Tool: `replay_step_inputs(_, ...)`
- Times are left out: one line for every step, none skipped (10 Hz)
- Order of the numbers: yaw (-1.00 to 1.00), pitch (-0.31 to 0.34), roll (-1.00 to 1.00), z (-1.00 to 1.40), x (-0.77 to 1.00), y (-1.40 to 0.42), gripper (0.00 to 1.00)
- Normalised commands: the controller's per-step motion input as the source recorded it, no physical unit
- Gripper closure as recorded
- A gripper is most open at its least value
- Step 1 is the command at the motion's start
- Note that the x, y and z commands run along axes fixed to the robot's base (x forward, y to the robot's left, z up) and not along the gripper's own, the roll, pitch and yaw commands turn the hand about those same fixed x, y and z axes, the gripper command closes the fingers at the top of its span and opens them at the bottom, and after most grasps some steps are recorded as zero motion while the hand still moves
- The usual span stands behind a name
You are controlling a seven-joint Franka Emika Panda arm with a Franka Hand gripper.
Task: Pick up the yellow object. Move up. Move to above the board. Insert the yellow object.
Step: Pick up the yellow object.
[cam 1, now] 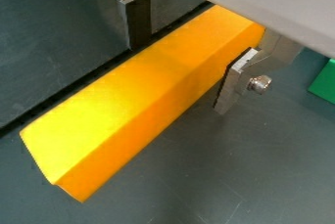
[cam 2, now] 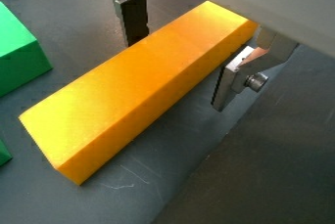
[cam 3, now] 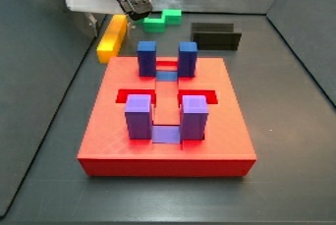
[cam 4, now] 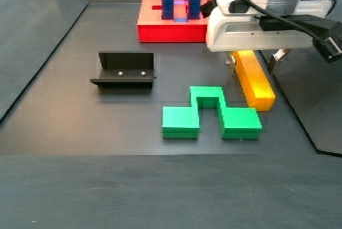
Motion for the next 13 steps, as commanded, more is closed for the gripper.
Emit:
replay_step_inputs(0.0, 0.011, 0.03, -0.15, 0.05, 0.0, 0.0)
replay_step_inputs(0.0, 0.0, 0.04, -0.17, 0.0, 0.0, 0.0)
replay_step_inputs(0.0, 0.0, 0.05, -0.12, 0.0, -0.04, 0.0)
replay_step_inputs(0.0, 0.0, 0.05, -0.08, 0.0, -0.04, 0.0)
replay_step_inputs(0.0, 0.0, 0.0, 0.0, 0.0, 0.0, 0.0)
replay_step_inputs(0.0, 0.0, 0.0, 0.0, 0.0, 0.0, 1.0)
replay_step_inputs(0.0, 0.0, 0.0, 0.0, 0.0, 0.0, 1.0)
replay_step_inputs(0.0, 0.0, 0.0, 0.0, 0.0, 0.0, 1.0)
replay_step_inputs(0.0, 0.0, 0.0, 0.0, 0.0, 0.0, 1.0)
replay_step_inputs(0.0, 0.0, 0.0, 0.0, 0.0, 0.0, 1.0)
replay_step_inputs(0.0, 0.0, 0.0, 0.0, 0.0, 0.0, 1.0)
replay_step_inputs(0.0, 0.0, 0.0, 0.0, 0.0, 0.0, 1.0)
replay_step_inputs(0.0, 0.0, 0.0, 0.0, 0.0, 0.0, 1.0)
